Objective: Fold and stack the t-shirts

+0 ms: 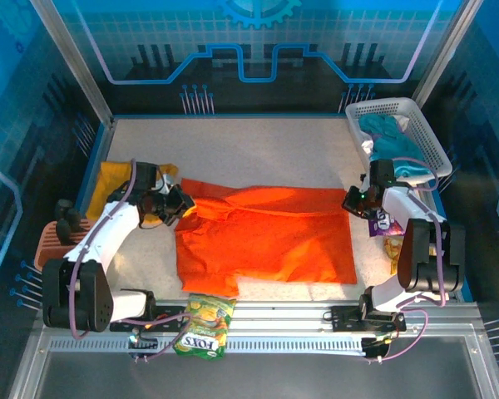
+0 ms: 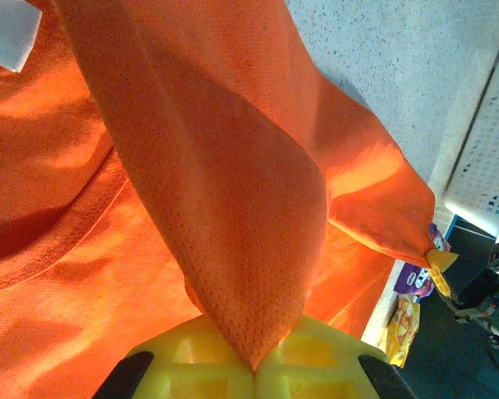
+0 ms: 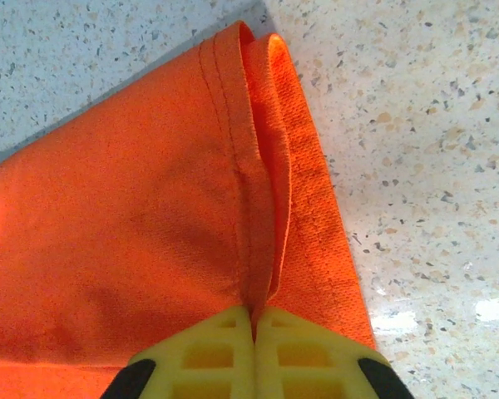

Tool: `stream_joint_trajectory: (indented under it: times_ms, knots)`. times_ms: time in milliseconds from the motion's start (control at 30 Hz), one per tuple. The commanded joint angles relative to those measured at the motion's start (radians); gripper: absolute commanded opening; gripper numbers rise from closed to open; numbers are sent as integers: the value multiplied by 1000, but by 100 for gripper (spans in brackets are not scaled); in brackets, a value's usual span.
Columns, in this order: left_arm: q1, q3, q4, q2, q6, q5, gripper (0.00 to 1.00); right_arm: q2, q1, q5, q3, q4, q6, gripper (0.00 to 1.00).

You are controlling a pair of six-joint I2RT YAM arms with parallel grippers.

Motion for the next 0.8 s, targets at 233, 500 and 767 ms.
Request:
stream_joint_trajectory:
  times_ms: [233,500,767]
  knots:
    - [26,-103,-30,-6,27,-11,0,-1,-16,24,-57,-28,-14,0]
    - [31,-106,-72,35,91,-113,6,17,-13,46,-73,-24,-10,0]
    - [23,-80,-176,73,172,-283,50,-3,-1,65,-79,-41,-16,41]
